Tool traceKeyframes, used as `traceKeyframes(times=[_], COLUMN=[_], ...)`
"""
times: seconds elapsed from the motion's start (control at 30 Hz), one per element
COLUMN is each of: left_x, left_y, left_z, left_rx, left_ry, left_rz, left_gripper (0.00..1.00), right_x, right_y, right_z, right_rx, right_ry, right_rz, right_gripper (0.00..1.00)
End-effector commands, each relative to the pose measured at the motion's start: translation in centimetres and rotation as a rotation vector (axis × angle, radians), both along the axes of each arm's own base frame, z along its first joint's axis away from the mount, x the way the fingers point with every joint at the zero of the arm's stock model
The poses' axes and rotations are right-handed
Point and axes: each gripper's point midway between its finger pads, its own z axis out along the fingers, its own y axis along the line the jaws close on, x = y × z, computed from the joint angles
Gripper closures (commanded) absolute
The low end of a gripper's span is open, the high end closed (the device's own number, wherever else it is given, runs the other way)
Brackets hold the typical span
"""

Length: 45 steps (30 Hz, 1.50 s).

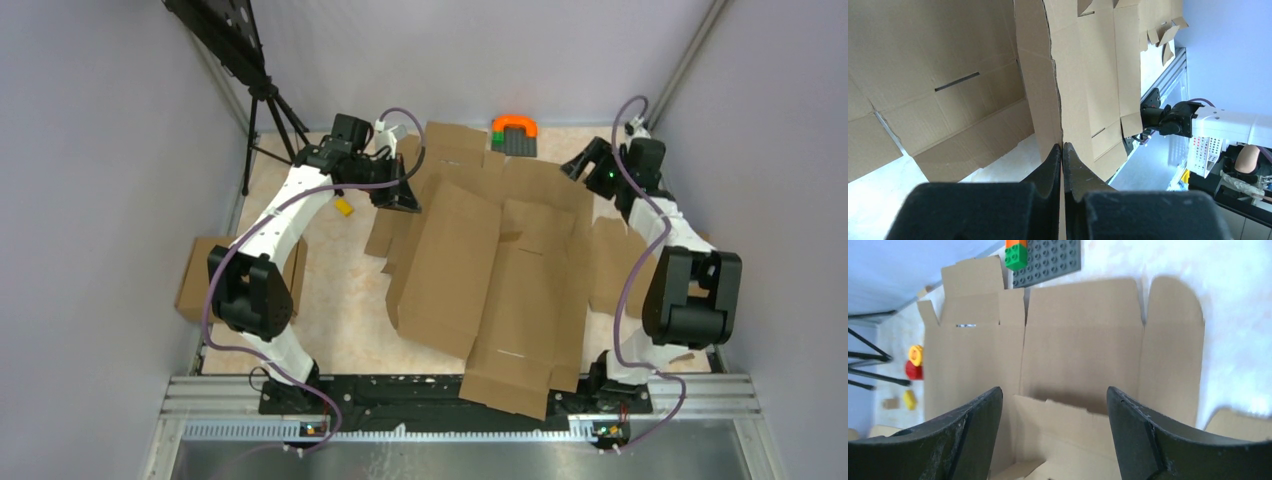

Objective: Fold the paper box
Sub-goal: Fold the paper box at the center of the board.

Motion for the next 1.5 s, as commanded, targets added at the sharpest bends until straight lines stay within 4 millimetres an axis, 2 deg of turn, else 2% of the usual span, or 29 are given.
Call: traceKeyframes(times=[0.0, 0.13, 0.27, 0.4, 0.57, 0.73, 1.0, 1.13, 1.27, 1.43, 1.47], left_x=[0.2, 0.1, 0.1, 0.3, 0.3, 0.4, 0.3, 0.3, 0.3, 0.3, 0.3], left_y=[-0.3, -0.3, -0.4, -0.3, -0.3, -0.4, -0.3, -0.3, -0.3, -0.3, -0.3], left_z=[0.7, 0.7, 0.5, 0.5, 0.2, 0.2, 0.2, 0.1, 0.1, 0.1, 0.2], left_rx=[-0.03, -0.032, -0.035, -0.031, -0.034, -0.034, -0.034, -0.034, -0.032, -0.031, -0.033], left_ry=[-0.031, -0.03, -0.021, -0.025, -0.015, -0.013, -0.01, -0.007, -0.01, -0.011, -0.01], left_rz=[-0.028, -0.029, -0.033, -0.029, -0.03, -0.03, -0.029, -0.028, -0.026, -0.026, -0.026], left_gripper=[1.0, 1.0, 1.0, 1.0, 1.0, 1.0, 1.0, 1.0, 1.0, 1.0, 1.0], right_x=[0.3, 1.2, 2.9, 4.1, 2.0, 1.0, -0.1, -1.0, -2.1, -3.4, -3.5], right_y=[2.3, 6.0, 7.6, 7.6, 8.7, 8.9, 8.8, 9.5, 10.2, 10.6, 10.5], right_z=[-2.1, -2.8, -3.9, -4.9, -6.6, -8.4, -8.2, -7.4, -5.6, -3.6, -3.3], right_rx=[-0.227, -0.287, -0.325, -0.387, -0.474, -0.512, -0.539, -0.507, -0.497, -0.497, -0.503], right_ry=[0.091, 0.074, 0.087, 0.112, 0.158, 0.23, 0.251, 0.249, 0.22, 0.166, 0.163], right_rz=[0.266, 0.517, 0.649, 0.72, 0.888, 0.959, 0.989, 1.022, 1.03, 1.013, 1.001], right_gripper=[0.24, 0.24, 0.25, 0.31, 0.32, 0.34, 0.38, 0.61, 0.73, 0.98, 1.0])
